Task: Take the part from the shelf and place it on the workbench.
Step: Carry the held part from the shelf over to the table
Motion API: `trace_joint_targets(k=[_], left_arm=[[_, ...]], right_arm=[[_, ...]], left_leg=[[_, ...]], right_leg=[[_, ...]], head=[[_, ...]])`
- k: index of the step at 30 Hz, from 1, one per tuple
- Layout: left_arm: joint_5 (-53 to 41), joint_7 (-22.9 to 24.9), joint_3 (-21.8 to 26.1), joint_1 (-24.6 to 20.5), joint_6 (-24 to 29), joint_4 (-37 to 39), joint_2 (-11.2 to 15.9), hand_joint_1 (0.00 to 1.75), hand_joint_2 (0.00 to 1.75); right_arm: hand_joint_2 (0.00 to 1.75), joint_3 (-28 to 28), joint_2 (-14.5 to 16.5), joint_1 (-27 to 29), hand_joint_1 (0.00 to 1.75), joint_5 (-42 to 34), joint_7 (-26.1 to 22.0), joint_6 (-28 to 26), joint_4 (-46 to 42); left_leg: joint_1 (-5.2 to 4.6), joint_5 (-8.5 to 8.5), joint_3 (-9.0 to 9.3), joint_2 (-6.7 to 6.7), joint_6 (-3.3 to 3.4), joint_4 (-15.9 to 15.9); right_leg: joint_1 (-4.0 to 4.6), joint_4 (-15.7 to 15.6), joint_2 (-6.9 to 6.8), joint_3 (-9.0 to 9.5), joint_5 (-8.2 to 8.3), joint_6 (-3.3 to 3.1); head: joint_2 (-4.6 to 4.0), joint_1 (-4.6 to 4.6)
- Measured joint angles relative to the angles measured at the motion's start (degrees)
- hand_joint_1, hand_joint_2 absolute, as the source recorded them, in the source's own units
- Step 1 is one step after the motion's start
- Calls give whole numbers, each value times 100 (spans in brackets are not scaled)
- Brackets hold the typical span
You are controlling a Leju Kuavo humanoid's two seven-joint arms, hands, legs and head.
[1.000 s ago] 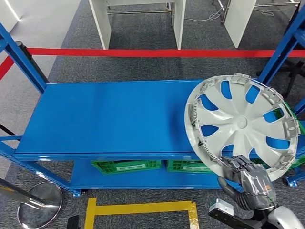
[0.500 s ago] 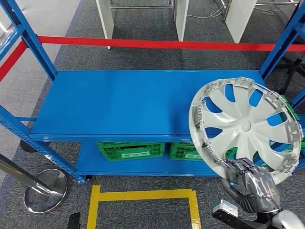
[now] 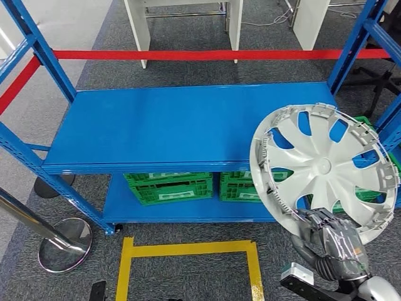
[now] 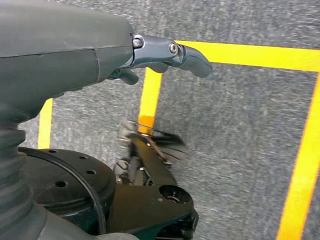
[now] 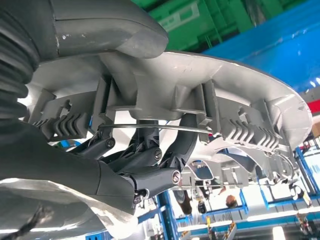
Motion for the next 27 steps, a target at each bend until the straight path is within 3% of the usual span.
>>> trace_joint_targets(k=[3, 5, 7, 8, 9, 11, 12, 13, 14, 16, 17, 20, 22, 24, 25, 26, 27], left_arm=[[0, 1, 0, 0, 0, 0, 0, 0, 175], [-4, 9, 0, 0, 0, 0, 0, 0, 175], [-22, 19, 0, -7, 0, 0, 27, 0, 175], [-38, 22, 1, -12, -1, 1, 38, 0, 175], [-64, 25, 1, -17, -2, 1, 47, 0, 175], [-111, 26, 1, -17, -7, 2, 35, 0, 175], [-136, 23, 1, -16, -10, 2, 31, 0, 175], [-153, 20, 0, -16, -13, 2, 28, 0, 175], [-170, 12, 0, -16, -16, 2, 32, 0, 175], [-204, -31, -3, -19, -24, 2, 41, 0, 175], [-215, -72, -4, -20, -27, 2, 49, 0, 175], [-221, -229, -4, 0, -19, 2, 68, 0, 175], [-221, -298, -4, 18, -3, 2, 76, 0, 175], [-226, -317, -4, 19, 2, 2, 76, 0, 175], [-231, -317, -4, 18, 1, 2, 75, 0, 175], [-238, -316, -4, 20, -1, 2, 75, 0, 175], [-246, -316, -4, 21, -2, 2, 74, 0, 175]], right_arm=[[175, 0, -1, 1, 175, -1, 0, -1, 0], [175, 1, -2, 10, 175, -14, -1, -3, -1], [175, -1, -15, 41, 175, -45, 0, -13, -3], [175, -3, -41, 61, 175, -58, -1, -20, -5], [175, -3, -84, 89, 175, -68, -9, -27, -9], [175, -1, -178, 141, 175, -90, -44, -33, -16], [175, 1, -217, 162, 175, -113, -68, -33, -21], [175, 1, -246, 175, 175, -142, -87, -33, -26], [175, 2, -271, 181, 175, -167, -104, -33, -32], [175, 3, -314, 195, 175, -193, -119, -41, -62], [175, 4, -334, 211, 175, -196, -124, -52, -81], [175, 3, -419, 311, 175, -198, -127, -95, -155], [175, 2, -482, 376, 175, -176, -108, -110, -216], [175, 1, -535, 445, 175, -71, -78, -149, -272], [175, 1, -555, 480, 175, 15, -63, -183, -291], [175, 1, -566, 511, 175, 101, -48, -227, -306], [175, 2, -572, 532, 175, 165, -34, -271, -321]], left_leg=[[0, 12, 11, 0, 2, -8], [-11, 215, 303, -3, 68, -386], [-85, 368, 903, -22, 233, -1356], [-99, 430, 1012, -18, 290, -1717], [-111, 525, 1037, -10, 336, -2033], [-67, 797, 741, 29, 321, -2094], [-56, 870, 627, 38, 299, -2071], [-44, 909, 557, 42, 274, -2034], [-39, 936, 485, 43, 246, -1981], [-48, 971, 362, 41, 190, -1838], [-59, 989, 316, 39, 167, -1785], [-57, 982, 247, 23, 94, -1688], [-31, 649, 126, 12, 20, -1328], [3, 174, -99, 9, -42, -577], [15, 47, -179, 9, -53, -251], [22, 36, -186, 9, -50, -97], [24, 136, -102, 8, -35, -167]], right_leg=[[1, 2, 0, -6, 3, 1], [26, 18, 4, -87, 52, 1], [26, 14, -3, -224, 218, 59], [11, 149, 0, -331, 91, 116], [-9, 549, 4, -489, -122, 191], [-37, 1374, 21, -684, -481, 304], [-57, 1540, 20, -622, -379, 344], [-82, 1306, 17, -416, -178, 375], [-107, 921, 15, -137, -94, 414], [-120, 140, 30, 380, -221, 407], [-114, -70, 41, 493, -341, 374], [-117, -147, 35, 465, -388, 219], [-128, -147, 20, 452, -333, 139], [-117, -131, 14, 425, -290, 117], [-111, -118, 12, 401, -277, 117], [-105, -106, 11, 383, -271, 119], [-98, -95, 13, 373, -270, 120]], head=[[0, 0], [0, -3], [0, -3], [0, 10], [0, 25], [0, 49], [0, 49], [0, 48], [0, 50], [0, 55], [0, 57], [0, 58], [0, 39], [0, 23], [0, 23], [0, 23], [0, 22]])
